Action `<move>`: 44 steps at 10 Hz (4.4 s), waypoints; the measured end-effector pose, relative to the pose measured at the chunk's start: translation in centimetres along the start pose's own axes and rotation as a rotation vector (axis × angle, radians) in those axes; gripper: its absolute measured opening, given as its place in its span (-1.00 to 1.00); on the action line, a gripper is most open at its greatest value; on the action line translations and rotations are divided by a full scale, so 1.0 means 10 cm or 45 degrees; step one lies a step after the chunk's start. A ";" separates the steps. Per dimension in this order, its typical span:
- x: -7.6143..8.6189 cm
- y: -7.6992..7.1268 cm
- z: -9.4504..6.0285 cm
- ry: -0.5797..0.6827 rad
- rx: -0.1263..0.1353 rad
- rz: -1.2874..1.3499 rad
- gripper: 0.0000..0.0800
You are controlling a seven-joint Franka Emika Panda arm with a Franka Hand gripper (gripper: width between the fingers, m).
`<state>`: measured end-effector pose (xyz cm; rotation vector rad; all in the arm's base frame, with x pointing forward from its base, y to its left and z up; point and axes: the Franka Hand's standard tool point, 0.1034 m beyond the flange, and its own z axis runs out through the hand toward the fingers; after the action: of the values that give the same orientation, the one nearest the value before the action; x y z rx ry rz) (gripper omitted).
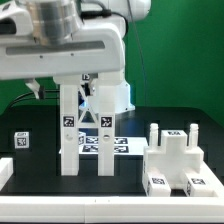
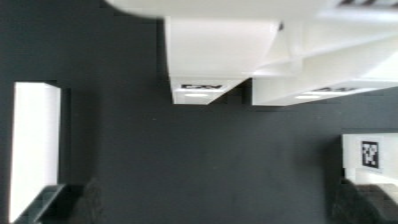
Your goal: Assemble chair
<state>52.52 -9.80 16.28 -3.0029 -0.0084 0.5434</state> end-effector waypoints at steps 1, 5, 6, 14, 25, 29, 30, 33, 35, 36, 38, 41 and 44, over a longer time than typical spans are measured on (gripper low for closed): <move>0.01 0.00 0.06 -0.013 0.000 -0.001 0.62; 0.02 -0.01 -0.02 0.006 -0.002 -0.082 0.62; -0.03 0.01 -0.15 0.023 0.002 -0.188 0.62; -0.10 0.01 -0.46 0.091 0.014 -0.625 0.62; -0.56 0.00 -0.41 0.178 -0.017 -1.201 0.62; -0.50 -0.01 -0.12 0.149 0.035 -1.299 0.62; -0.47 -0.02 -0.04 0.142 0.034 -1.301 0.62; -0.48 0.00 0.02 0.140 0.035 -1.296 0.56; -0.48 0.00 0.02 0.140 0.035 -1.296 0.11; -0.48 0.00 0.02 0.140 0.035 -1.296 -0.39; -0.47 0.01 0.03 0.136 0.038 -1.293 -0.71; -0.38 0.25 -0.10 0.071 0.094 -0.978 -0.71; -0.43 0.21 -0.06 0.024 0.119 -0.919 -0.71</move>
Offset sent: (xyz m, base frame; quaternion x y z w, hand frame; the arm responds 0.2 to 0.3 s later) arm 0.0000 0.0000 0.0000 0.0000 0.0000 0.0000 1.0000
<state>48.69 -12.01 18.11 -2.6356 -0.9800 0.4060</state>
